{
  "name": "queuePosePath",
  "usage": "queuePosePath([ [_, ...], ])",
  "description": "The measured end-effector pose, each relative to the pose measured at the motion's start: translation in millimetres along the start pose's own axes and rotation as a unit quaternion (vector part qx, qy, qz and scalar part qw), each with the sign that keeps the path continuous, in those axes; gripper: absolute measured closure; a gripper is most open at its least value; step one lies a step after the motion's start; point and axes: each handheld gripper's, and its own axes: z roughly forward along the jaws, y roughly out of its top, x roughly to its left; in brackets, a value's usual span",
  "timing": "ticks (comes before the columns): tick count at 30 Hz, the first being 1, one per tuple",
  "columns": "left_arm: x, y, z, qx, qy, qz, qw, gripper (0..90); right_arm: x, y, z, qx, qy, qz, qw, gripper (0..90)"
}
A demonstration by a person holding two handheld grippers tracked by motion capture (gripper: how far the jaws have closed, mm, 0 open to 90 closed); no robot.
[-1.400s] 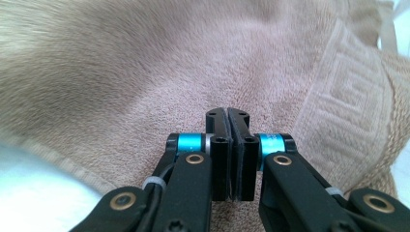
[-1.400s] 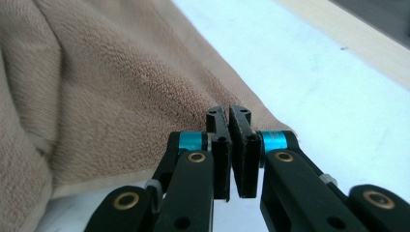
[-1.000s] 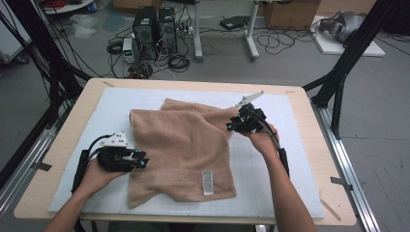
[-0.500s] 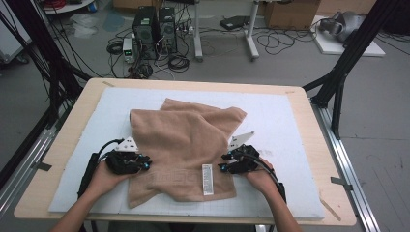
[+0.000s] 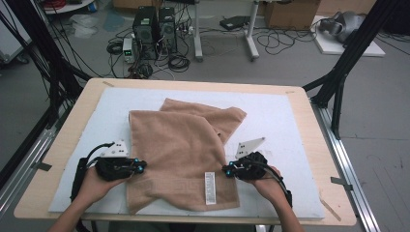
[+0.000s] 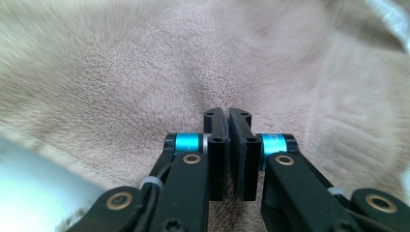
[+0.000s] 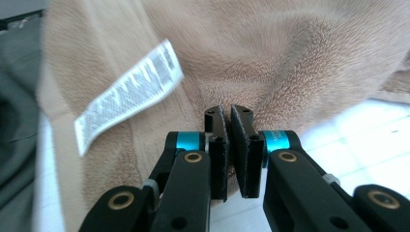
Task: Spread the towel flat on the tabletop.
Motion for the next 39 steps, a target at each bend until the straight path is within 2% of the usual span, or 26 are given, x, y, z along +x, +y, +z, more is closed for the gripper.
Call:
queuePosePath([
  [2,-8.0,-2.7,-12.1,-0.004,-0.013,0.007,0.9999,85.9,10.3,-0.4,-6.5,-0.012,0.006,-0.008,0.9999,85.6],
  [5,-13.8,-6.9,-28.2,-0.019,-0.042,0.003,0.9989,85.0,30.7,-0.5,-16.8,-0.034,0.028,-0.038,0.9983,83.1],
  [6,-14.1,-7.4,-31.5,-0.022,-0.04,0.004,0.999,82.8,34.2,0.4,-19.9,-0.044,0.033,-0.041,0.9976,78.9],
  [8,-11.2,-5.9,-32.0,-0.021,-0.022,-0.001,0.9995,71.6,35.6,4.3,-24.7,-0.062,0.028,-0.042,0.9968,74.3],
  [10,-4.2,-2.7,-26.8,-0.02,-0.009,-0.005,0.9997,63.5,29.3,11.5,-24.7,-0.07,0.008,-0.043,0.9966,70.1],
  [12,4.3,0.2,-17.8,-0.023,0.007,-0.014,0.9996,61.9,16.9,20.1,-19.1,-0.062,-0.012,-0.047,0.9969,69.9],
  [14,11.8,1.9,-4.9,-0.011,0.018,-0.025,0.9995,59.2,0.0,27.0,-8.9,-0.046,-0.032,-0.032,0.9979,65.9],
  [15,13.5,1.8,0.6,-0.004,0.022,-0.025,0.9995,58.8,-7.7,29.1,-2.1,-0.037,-0.034,-0.027,0.9984,65.3],
  [16,15.9,1.1,10.4,0.018,0.028,-0.021,0.9992,58.3,-12.6,30.0,3.4,-0.027,-0.036,-0.025,0.9987,63.5],
  [18,19.1,-1.8,23.9,0.044,0.026,-0.029,0.9983,57.7,-24.5,29.7,20.7,-0.001,-0.037,-0.017,0.9992,61.4],
  [19,19.7,-4.2,32.8,0.069,0.035,-0.019,0.9968,57.9,-26.7,28.6,26.5,0.014,-0.036,-0.014,0.9992,61.4],
  [20,19.7,-6.1,37.7,0.079,0.036,-0.011,0.9962,59.6,-29.2,26.1,35.0,0.031,-0.035,-0.007,0.9989,62.1],
  [21,18.9,-6.2,37.9,0.071,0.036,-0.009,0.9968,61.1,-30.1,23.7,40.6,0.04,-0.034,-0.005,0.9986,64.3],
  [22,17.6,-5.3,38.2,0.073,0.037,-0.008,0.9966,67.2,-30.0,21.8,44.1,0.047,-0.032,-0.006,0.9984,66.7],
  [24,16.7,-5.2,37.8,0.073,0.02,-0.004,0.9971,81.2,-29.1,19.6,45.0,0.033,-0.024,0.003,0.9992,79.5],
  [27,13.3,-5.2,34.2,0.071,0.01,-0.001,0.9974,85.2,-23.9,17.3,43.7,0.031,-0.012,-0.001,0.9995,84.0],
  [28,10.3,-5.7,31.3,0.067,0.009,0.002,0.9977,85.4,-20.7,16.3,42.9,0.029,-0.001,-0.001,0.9996,84.2],
  [30,5.3,-8.2,24.8,0.052,-0.003,0.0,0.9986,85.6,-12.0,14.6,39.0,0.025,0.004,-0.007,0.9996,84.4],
  [33,-5.6,-16.9,7.7,0.032,-0.012,-0.003,0.9994,85.6,2.1,11.3,30.5,0.018,0.024,-0.016,0.9994,84.6],
  [35,-11.7,-22.7,-4.9,0.027,-0.017,-0.001,0.9995,85.6,14.5,10.5,25.0,0.017,0.036,-0.025,0.9989,84.6],
  [36,-14.3,-25.3,-11.5,0.025,-0.019,0.003,0.9995,85.7,21.2,10.8,21.9,0.011,0.048,-0.031,0.9983,84.5],
  [38,-19.7,-28.2,-23.9,0.017,-0.027,0.008,0.9994,85.5,35.7,13.2,15.7,-0.007,0.087,-0.047,0.9951,83.1],
  [39,-22.2,-28.2,-29.1,0.011,-0.028,0.012,0.9995,84.8,42.8,15.7,11.9,-0.014,0.093,-0.057,0.9939,80.6],
])
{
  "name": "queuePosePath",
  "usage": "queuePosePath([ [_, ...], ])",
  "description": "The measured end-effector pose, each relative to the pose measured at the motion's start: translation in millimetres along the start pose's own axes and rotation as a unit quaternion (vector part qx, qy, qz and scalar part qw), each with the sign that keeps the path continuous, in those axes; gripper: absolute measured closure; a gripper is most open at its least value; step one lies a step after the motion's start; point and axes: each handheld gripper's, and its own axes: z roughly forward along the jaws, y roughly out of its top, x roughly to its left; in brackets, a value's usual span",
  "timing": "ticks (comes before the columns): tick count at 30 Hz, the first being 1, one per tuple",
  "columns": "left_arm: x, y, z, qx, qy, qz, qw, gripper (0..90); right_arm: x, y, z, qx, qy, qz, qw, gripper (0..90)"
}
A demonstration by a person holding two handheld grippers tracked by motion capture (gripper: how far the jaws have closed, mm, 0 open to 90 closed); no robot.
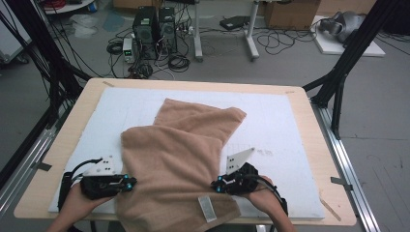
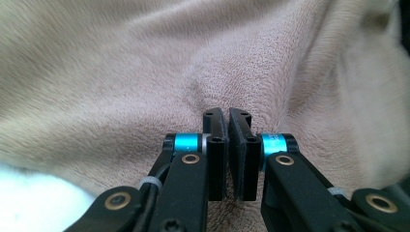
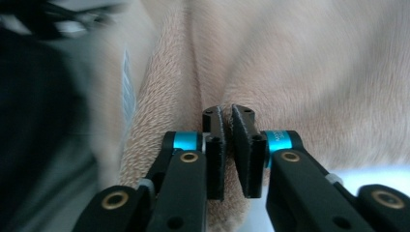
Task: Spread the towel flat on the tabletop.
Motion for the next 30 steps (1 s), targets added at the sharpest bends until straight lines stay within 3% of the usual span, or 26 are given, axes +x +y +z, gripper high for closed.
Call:
queuePosePath([
  [2,-1.0,3.8,-5.6,-0.006,0.008,0.002,0.9999,75.7,8.1,6.8,-7.2,-0.017,-0.004,-0.009,0.9998,76.9],
  [5,5.3,12.3,-2.1,-0.007,0.021,0.004,0.9998,64.0,-1.1,11.6,-15.5,-0.023,-0.042,-0.009,0.9988,72.4],
  [9,24.4,19.2,17.5,0.003,0.046,-0.011,0.9989,58.5,-32.1,11.7,-11.7,-0.01,-0.106,0.01,0.9942,67.6],
  [11,34.6,20.9,29.5,0.014,0.059,-0.017,0.998,57.2,-47.8,10.8,-4.8,0.002,-0.116,0.022,0.993,65.5],
  [13,41.3,20.9,39.6,0.028,0.058,-0.025,0.9976,56.3,-59.5,9.4,4.3,0.017,-0.131,0.029,0.9908,61.7],
  [16,46.0,17.7,55.3,0.075,0.05,-0.026,0.9956,60.2,-69.7,5.9,18.2,0.044,-0.126,0.044,0.9901,65.4],
  [17,44.4,17.0,56.2,0.066,0.054,-0.015,0.9962,63.2,-71.7,4.1,24.4,0.063,-0.118,0.049,0.9898,70.8],
  [19,42.5,18.0,56.3,0.067,0.047,-0.011,0.9966,76.6,-71.0,3.1,26.7,0.062,-0.115,0.048,0.9903,81.1],
  [21,38.9,18.0,56.0,0.067,0.042,0.007,0.9969,83.4,-69.5,3.6,26.2,0.066,-0.108,0.044,0.991,83.6],
  [24,32.6,17.6,53.6,0.066,0.032,0.012,0.9972,86.2,-63.6,3.5,20.1,0.048,-0.088,0.05,0.9937,84.4],
  [26,27.5,15.2,50.2,0.052,0.021,0.008,0.9984,86.6,-55.9,0.8,14.9,0.029,-0.078,0.05,0.9953,84.3],
  [30,13.1,5.9,41.4,0.029,0.0,0.003,0.9996,86.8,-35.7,-6.6,3.4,0.019,-0.068,0.045,0.9965,84.3],
])
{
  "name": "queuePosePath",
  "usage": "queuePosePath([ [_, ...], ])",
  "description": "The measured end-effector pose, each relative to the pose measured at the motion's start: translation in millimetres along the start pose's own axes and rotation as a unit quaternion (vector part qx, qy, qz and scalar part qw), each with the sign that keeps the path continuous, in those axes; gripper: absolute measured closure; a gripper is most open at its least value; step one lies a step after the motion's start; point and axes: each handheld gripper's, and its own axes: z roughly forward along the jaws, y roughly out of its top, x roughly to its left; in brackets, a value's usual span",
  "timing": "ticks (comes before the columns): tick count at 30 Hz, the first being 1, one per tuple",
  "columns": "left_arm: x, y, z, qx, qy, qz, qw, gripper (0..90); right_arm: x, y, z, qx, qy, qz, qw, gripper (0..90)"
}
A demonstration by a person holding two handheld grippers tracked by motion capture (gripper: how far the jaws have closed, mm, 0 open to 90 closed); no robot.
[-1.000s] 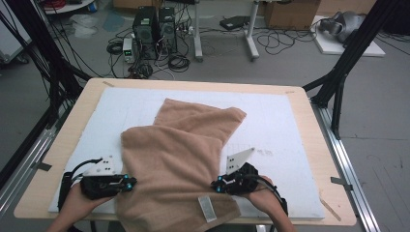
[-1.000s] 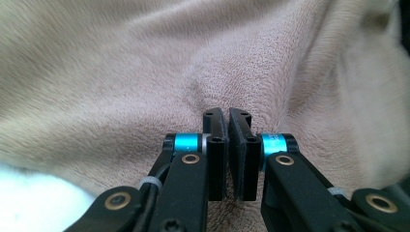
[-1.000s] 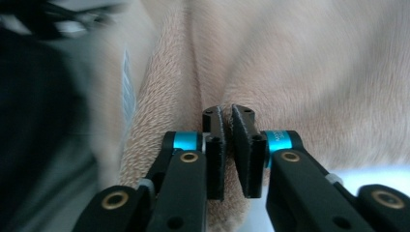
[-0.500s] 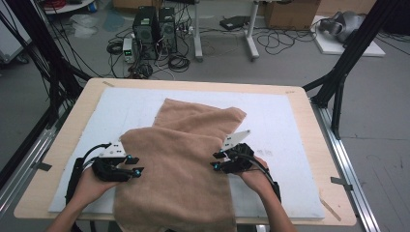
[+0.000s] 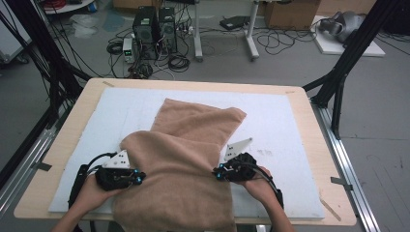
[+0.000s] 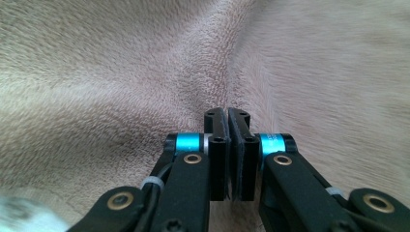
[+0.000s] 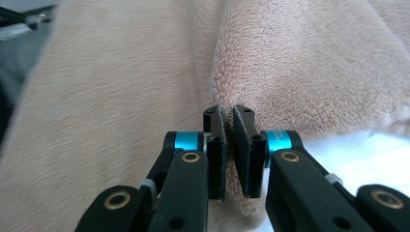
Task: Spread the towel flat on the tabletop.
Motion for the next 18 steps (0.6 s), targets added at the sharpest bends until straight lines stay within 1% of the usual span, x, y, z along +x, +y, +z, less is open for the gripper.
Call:
queuePosePath([
  [2,-8.6,-3.2,-4.1,-0.006,-0.01,0.002,0.9999,86.8,9.0,-3.2,-6.5,-0.003,0.007,-0.002,1.0,84.3],
  [3,-16.0,-5.0,-7.9,-0.008,-0.014,0.009,0.9998,86.8,12.4,-3.7,-8.3,-0.005,0.008,-0.006,0.9999,84.3],
  [6,-30.6,-6.8,-21.1,-0.022,-0.026,0.021,0.9992,86.8,29.8,-3.7,-14.1,-0.005,0.043,-0.019,0.9989,83.7],
  [7,-33.6,-6.5,-25.6,-0.029,-0.026,0.024,0.999,86.5,34.1,-3.0,-15.4,-0.006,0.058,-0.027,0.9979,82.2],
  [8,-34.8,-5.5,-29.8,-0.034,-0.024,0.026,0.9988,85.7,38.8,-1.7,-17.8,-0.01,0.063,-0.032,0.9975,78.6],
  [9,-34.5,-4.2,-32.4,-0.04,-0.021,0.025,0.9987,82.1,40.4,0.0,-20.6,-0.023,0.056,-0.039,0.9974,75.2],
  [10,-32.0,-1.0,-35.5,-0.044,-0.014,0.018,0.9988,75.6,39.8,1.2,-23.3,-0.033,0.054,-0.036,0.9974,74.1],
  [11,-28.5,1.9,-36.1,-0.045,-0.007,0.015,0.9988,70.1,35.6,3.5,-27.9,-0.05,0.043,-0.031,0.9974,72.1],
  [12,-24.1,4.9,-35.5,-0.044,0.002,0.014,0.9989,67.8,30.2,5.8,-30.5,-0.06,0.024,-0.028,0.9975,71.2],
  [14,-13.8,9.8,-30.2,-0.047,0.022,0.008,0.9986,63.9,14.5,12.2,-33.2,-0.07,-0.002,-0.018,0.9974,68.9],
  [15,-7.5,11.2,-26.5,-0.045,0.032,0.003,0.9984,62.5,4.8,15.3,-33.2,-0.077,-0.022,-0.01,0.9967,68.2],
  [16,-0.9,12.2,-21.8,-0.045,0.04,-0.008,0.9982,62.0,-6.1,18.3,-32.5,-0.078,-0.037,0.001,0.9962,68.1],
  [18,10.1,12.4,-11.6,-0.04,0.046,-0.02,0.998,61.2,-27.8,22.3,-25.4,-0.064,-0.075,0.019,0.9949,67.1],
])
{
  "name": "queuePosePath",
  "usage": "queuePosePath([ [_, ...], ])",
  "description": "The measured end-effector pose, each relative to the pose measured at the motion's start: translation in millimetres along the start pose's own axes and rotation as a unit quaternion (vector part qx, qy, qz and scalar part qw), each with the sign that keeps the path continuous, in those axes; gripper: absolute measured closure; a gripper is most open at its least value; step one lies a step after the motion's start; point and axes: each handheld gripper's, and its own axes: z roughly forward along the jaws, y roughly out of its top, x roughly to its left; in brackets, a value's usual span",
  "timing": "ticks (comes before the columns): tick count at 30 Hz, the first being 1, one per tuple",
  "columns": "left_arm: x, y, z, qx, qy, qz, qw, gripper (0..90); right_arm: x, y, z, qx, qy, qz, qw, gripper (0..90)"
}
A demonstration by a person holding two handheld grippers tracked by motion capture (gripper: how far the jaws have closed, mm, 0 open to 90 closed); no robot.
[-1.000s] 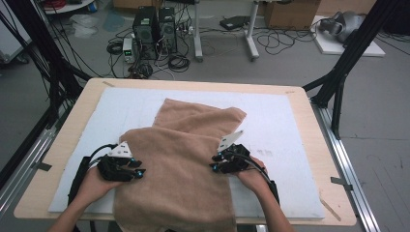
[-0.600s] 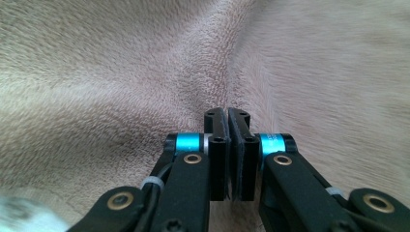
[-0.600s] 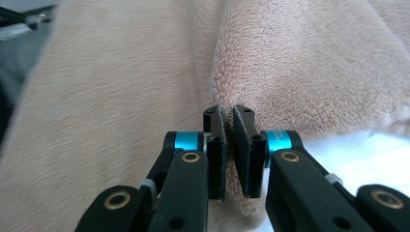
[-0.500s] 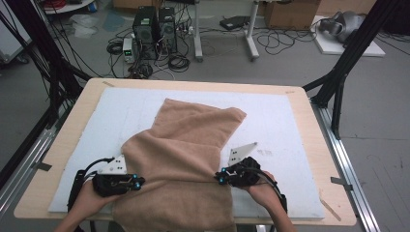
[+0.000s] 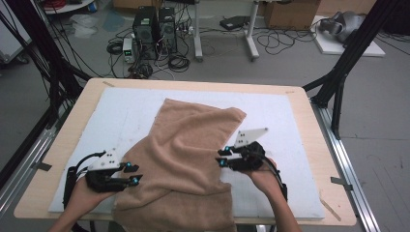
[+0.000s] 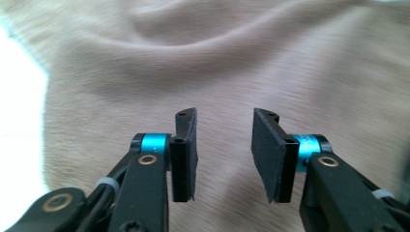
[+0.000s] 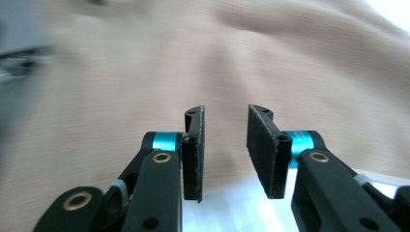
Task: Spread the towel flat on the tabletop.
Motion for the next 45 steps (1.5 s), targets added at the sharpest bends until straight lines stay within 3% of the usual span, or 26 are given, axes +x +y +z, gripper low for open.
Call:
queuePosePath([
  [4,7.0,-1.7,21.1,0.032,0.004,-0.005,0.9995,60.7,-33.2,-5.5,31.3,0.038,-0.03,0.039,0.9981,65.4],
  [6,6.1,-3.5,29.8,0.054,-0.004,-0.003,0.9985,60.8,-40.6,-10.2,44.0,0.052,-0.044,0.053,0.9963,63.0],
  [8,4.1,-5.2,32.8,0.049,0.0,0.006,0.9988,62.1,-43.9,-14.3,55.0,0.073,-0.049,0.055,0.9946,61.8],
  [9,4.7,-5.3,32.6,0.048,-0.001,0.002,0.9988,64.7,-45.0,-16.0,57.8,0.069,-0.048,0.055,0.9949,62.3],
  [11,5.3,-5.7,32.8,0.044,-0.004,0.001,0.999,77.1,-46.3,-16.1,57.7,0.068,-0.05,0.058,0.9948,71.6],
  [12,4.9,-4.9,33.1,0.043,-0.005,0.003,0.999,82.9,-46.7,-15.8,56.9,0.071,-0.046,0.054,0.995,83.0],
  [15,1.0,-1.3,34.7,0.036,-0.014,0.003,0.9993,85.5,-50.7,-13.1,54.6,0.087,-0.033,0.053,0.9943,86.9],
  [18,-5.7,5.1,34.4,0.017,-0.032,0.007,0.9993,85.5,-59.3,-11.7,45.2,0.106,-0.055,0.057,0.9912,87.2],
  [21,-11.2,13.8,36.9,0.0,-0.052,0.01,0.9986,85.4,-72.3,-13.3,29.8,0.114,-0.092,0.068,0.9869,87.2],
  [24,-15.2,22.2,40.8,-0.011,-0.068,0.017,0.9975,82.9,-88.7,-14.6,12.8,0.104,-0.151,0.084,0.9794,87.0],
  [26,-15.0,26.7,40.2,-0.02,-0.068,0.017,0.9973,74.0,-95.6,-16.5,6.0,0.093,-0.164,0.099,0.9771,83.9],
  [29,-10.3,28.1,34.2,-0.018,-0.052,0.019,0.9983,66.8,-91.6,-17.5,-1.2,0.064,-0.138,0.105,0.9829,74.1],
  [33,0.2,25.2,23.9,-0.015,-0.02,0.016,0.9996,63.5,-66.1,-21.2,-4.0,0.061,-0.087,0.068,0.9919,69.0],
  [36,10.2,17.9,24.2,0.005,0.015,0.006,0.9999,61.2,-44.7,-28.6,-1.6,0.058,-0.046,0.054,0.9958,62.0],
  [38,16.5,12.7,27.1,0.014,0.03,-0.001,0.9995,58.2,-29.7,-33.0,0.1,0.061,-0.038,0.044,0.9965,58.2],
  [40,21.3,10.4,33.2,0.036,0.045,-0.005,0.9983,57.3,-18.5,-36.7,4.1,0.055,-0.011,0.043,0.9975,55.7],
  [43,26.5,8.0,44.8,0.063,0.043,-0.012,0.997,60.1,-8.3,-39.7,15.7,0.067,0.003,0.031,0.9972,53.6],
  [45,27.5,9.4,46.0,0.059,0.036,-0.011,0.9976,69.1,-6.9,-41.2,23.6,0.086,0.013,0.026,0.9959,62.6],
])
